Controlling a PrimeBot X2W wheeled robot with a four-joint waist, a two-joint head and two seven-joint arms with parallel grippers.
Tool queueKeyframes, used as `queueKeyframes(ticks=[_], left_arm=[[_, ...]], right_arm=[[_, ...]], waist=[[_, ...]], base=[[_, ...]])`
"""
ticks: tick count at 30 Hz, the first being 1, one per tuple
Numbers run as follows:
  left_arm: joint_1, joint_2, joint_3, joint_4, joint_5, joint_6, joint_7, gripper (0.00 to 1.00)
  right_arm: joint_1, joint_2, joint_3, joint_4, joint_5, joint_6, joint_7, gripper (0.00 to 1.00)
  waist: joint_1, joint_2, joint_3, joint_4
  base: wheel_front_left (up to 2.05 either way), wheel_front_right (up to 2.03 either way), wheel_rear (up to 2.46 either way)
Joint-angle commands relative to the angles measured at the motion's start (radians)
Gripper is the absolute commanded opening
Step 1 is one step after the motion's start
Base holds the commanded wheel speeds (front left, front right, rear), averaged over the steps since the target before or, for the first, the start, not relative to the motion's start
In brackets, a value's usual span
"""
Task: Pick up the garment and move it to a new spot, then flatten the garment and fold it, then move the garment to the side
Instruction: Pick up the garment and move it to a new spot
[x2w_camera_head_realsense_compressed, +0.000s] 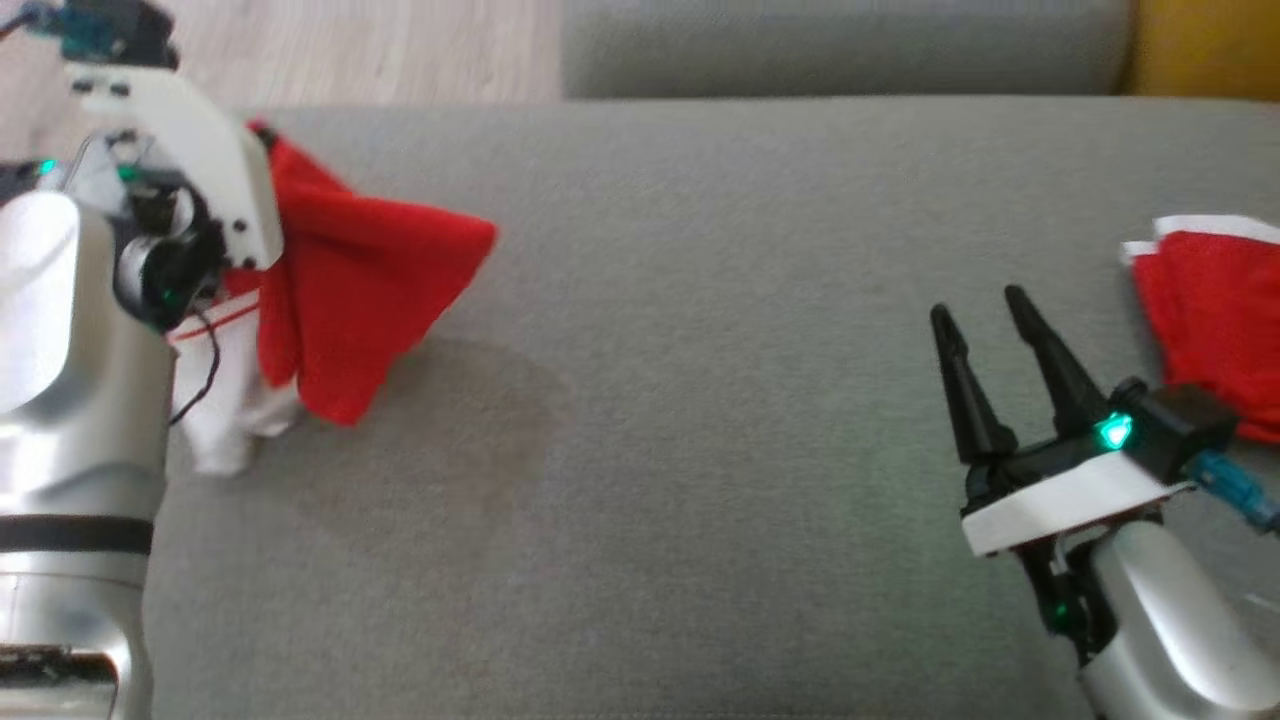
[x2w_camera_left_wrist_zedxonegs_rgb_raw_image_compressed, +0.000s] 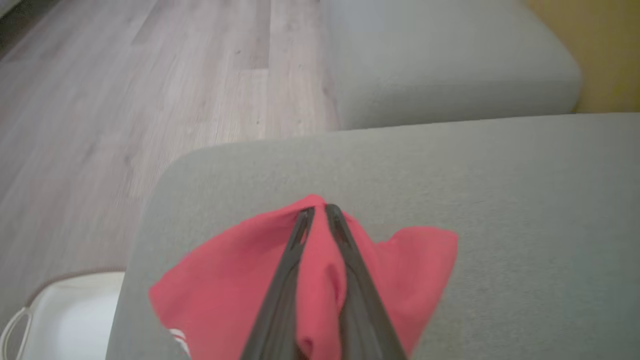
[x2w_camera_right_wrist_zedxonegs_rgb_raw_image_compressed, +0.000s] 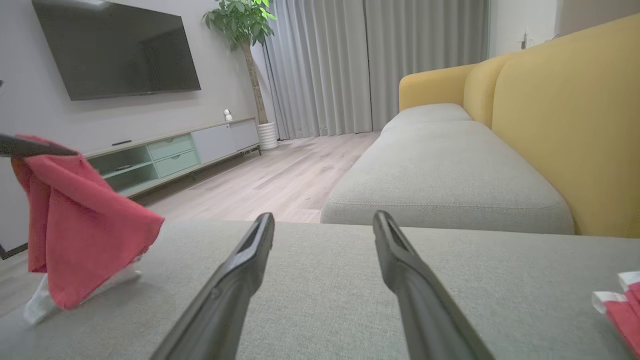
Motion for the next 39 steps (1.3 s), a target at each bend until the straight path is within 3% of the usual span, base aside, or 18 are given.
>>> queueKeyframes(ticks=[1,10,16,20,23,26,27,28,29,34,39], left_arm=[[-0.076,0.033,0.017,-0.063,-0.001,-0.004,-0.001,0.0],[-0.076,-0.034,-0.061,-0.337,-0.053,-0.009,-0.013,0.0],[-0.005,-0.084,-0.09,-0.412,-0.067,0.008,-0.028,0.0],[0.097,-0.111,-0.114,-0.398,-0.054,0.032,-0.092,0.0],[0.174,-0.128,-0.129,-0.329,-0.02,0.061,-0.201,0.0],[0.242,-0.167,-0.144,-0.212,-0.021,0.063,-0.336,0.0],[0.256,-0.175,-0.153,-0.167,-0.015,0.061,-0.379,0.09],[0.267,-0.184,-0.153,-0.121,-0.02,0.063,-0.417,0.82],[0.273,-0.191,-0.16,-0.08,-0.018,0.062,-0.452,1.0],[0.241,-0.211,-0.184,0.035,-0.017,0.049,-0.578,1.0],[0.197,-0.198,-0.175,0.011,-0.024,0.037,-0.641,1.0]], right_arm=[[-0.016,0.002,0.011,-0.027,-0.007,-0.001,-0.011,1.0],[-0.02,0.017,0.006,-0.036,-0.016,-0.001,-0.011,1.0],[-0.021,0.015,0.006,-0.042,-0.014,-0.001,-0.011,1.0],[-0.025,0.016,0.013,-0.043,-0.007,-0.001,-0.011,1.0],[-0.033,0.016,0.021,-0.043,0.004,-0.001,-0.011,1.0],[-0.039,0.017,0.031,-0.041,0.011,-0.001,-0.011,1.0],[-0.04,0.017,0.035,-0.04,0.013,-0.001,-0.011,1.0],[-0.041,0.018,0.039,-0.039,0.014,-0.001,-0.011,1.0],[-0.042,0.018,0.043,-0.038,0.015,-0.001,-0.011,1.0],[-0.04,0.003,0.046,-0.031,0.018,-0.001,-0.011,1.0],[-0.03,-0.007,0.025,-0.033,0.016,-0.001,-0.011,1.0]], waist=[[0.0001,0.0,-0.036,-0.041],[0.0001,0.0,-0.054,-0.184],[0.0001,0.0,-0.039,-0.259],[0.0001,0.0,-0.022,-0.312],[0.0001,0.0,-0.007,-0.343],[0.0001,0.0,0.003,-0.363],[0.0001,0.0,0.006,-0.366],[0.0001,0.0,0.008,-0.369],[0.0001,0.0,0.009,-0.37],[0.0001,0.0,0.007,-0.343],[0.0001,0.0,-0.013,-0.297]], base=[[0.0,0.0,0.0],[0.0,0.0,0.0],[0.0,0.0,0.0],[0.0,0.0,0.0],[0.0,0.0,0.0],[0.0,0.0,0.0],[0.0,0.0,0.0],[0.0,0.0,0.0],[0.0,0.0,0.0],[0.0,0.0,0.0],[0.0,0.0,0.0]])
